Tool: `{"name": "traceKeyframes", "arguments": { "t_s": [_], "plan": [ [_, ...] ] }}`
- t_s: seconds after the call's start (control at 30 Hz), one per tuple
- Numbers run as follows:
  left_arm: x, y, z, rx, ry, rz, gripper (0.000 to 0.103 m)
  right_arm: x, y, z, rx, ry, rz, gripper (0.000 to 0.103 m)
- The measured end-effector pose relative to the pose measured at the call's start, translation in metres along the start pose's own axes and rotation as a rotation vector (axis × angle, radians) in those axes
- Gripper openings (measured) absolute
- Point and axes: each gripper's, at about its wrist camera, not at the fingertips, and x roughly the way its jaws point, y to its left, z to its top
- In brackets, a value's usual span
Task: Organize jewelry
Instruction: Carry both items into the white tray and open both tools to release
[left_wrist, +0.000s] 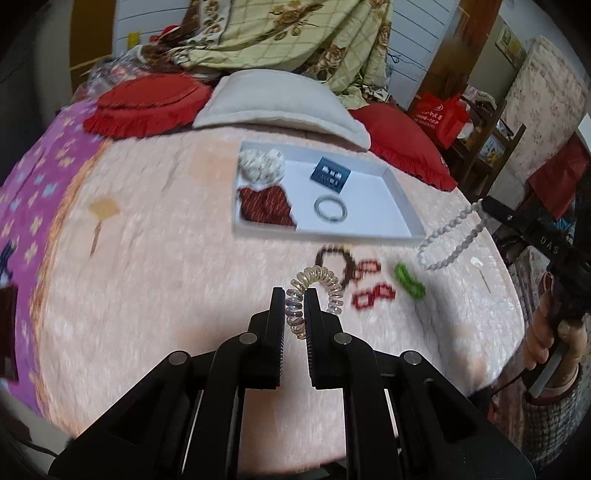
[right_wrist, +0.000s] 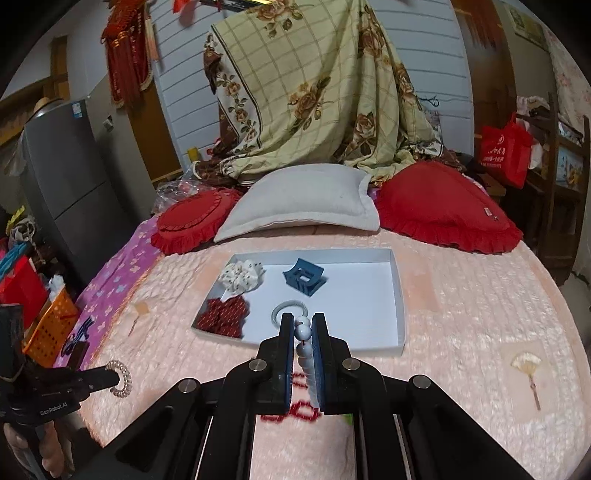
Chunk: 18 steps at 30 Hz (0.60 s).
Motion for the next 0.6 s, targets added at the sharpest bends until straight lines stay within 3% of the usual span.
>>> {"name": "traceKeyframes", "arguments": {
  "t_s": [0.13, 0.4, 0.6],
  "plan": [
    [0.03, -0.01, 0.04, 0.045, -0.004, 0.049, 0.009, 0.035, -0.01, 0.019, 0.003, 0.036, -0.012, 0.009],
    [0.126, -0.016, 0.115, 0.07, 0.077, 0.097, 0.009, 0.107, -0.028, 0.055, 0.003, 0.103, -0.047, 0.009],
    [0.192, -0.01, 0.158, 0.034, 0.131, 0.092, 0.009, 0.163, -0.035, 0.088, 0.055, 0.121, -0.023, 0.009]
  ]
}}
